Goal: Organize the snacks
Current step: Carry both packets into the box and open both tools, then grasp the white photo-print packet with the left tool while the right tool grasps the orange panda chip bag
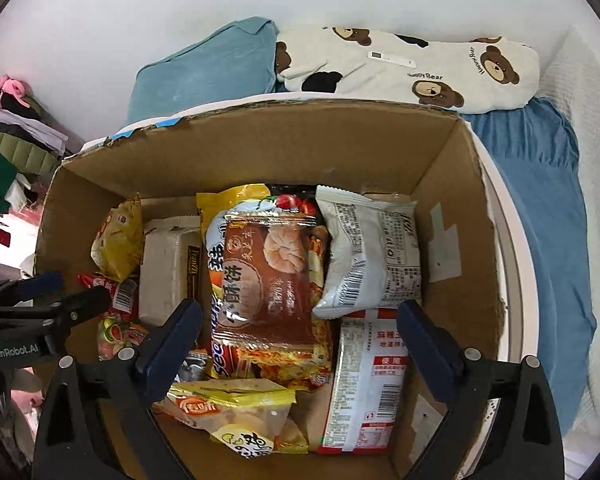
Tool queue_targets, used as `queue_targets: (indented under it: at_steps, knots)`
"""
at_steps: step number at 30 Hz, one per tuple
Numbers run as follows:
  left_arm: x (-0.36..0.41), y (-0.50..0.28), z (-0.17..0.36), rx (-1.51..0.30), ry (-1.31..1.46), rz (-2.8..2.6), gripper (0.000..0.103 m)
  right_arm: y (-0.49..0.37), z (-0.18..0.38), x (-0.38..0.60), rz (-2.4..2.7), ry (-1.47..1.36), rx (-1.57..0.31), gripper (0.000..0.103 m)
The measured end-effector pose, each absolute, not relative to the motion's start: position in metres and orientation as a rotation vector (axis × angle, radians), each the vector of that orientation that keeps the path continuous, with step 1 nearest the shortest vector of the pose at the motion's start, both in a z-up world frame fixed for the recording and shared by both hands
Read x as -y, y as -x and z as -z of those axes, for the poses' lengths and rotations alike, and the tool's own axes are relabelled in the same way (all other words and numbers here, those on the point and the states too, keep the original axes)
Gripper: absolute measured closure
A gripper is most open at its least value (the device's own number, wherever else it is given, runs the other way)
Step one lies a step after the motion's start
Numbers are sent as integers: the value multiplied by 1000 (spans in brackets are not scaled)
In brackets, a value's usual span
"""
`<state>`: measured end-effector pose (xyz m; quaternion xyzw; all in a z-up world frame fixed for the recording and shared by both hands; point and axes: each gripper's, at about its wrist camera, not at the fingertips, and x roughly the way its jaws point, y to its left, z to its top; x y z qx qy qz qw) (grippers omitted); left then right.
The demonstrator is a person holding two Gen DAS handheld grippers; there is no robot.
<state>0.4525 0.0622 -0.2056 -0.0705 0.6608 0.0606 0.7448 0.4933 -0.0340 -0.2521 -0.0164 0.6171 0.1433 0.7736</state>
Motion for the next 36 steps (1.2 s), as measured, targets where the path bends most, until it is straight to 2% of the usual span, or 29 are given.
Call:
queue_targets:
  at_steps: [8,17,36]
  knots:
    - [-57,-426,191,-1360,139,-165,5,-473,243,39,-303,60,-1320,3]
    - [-52,-386,156,-1195,117,-214,5,-436,216,48,-317,68,-1214,3]
    - [-24,-280,78,-946,97,-199,5,-319,113,78,-323,65,-917,3]
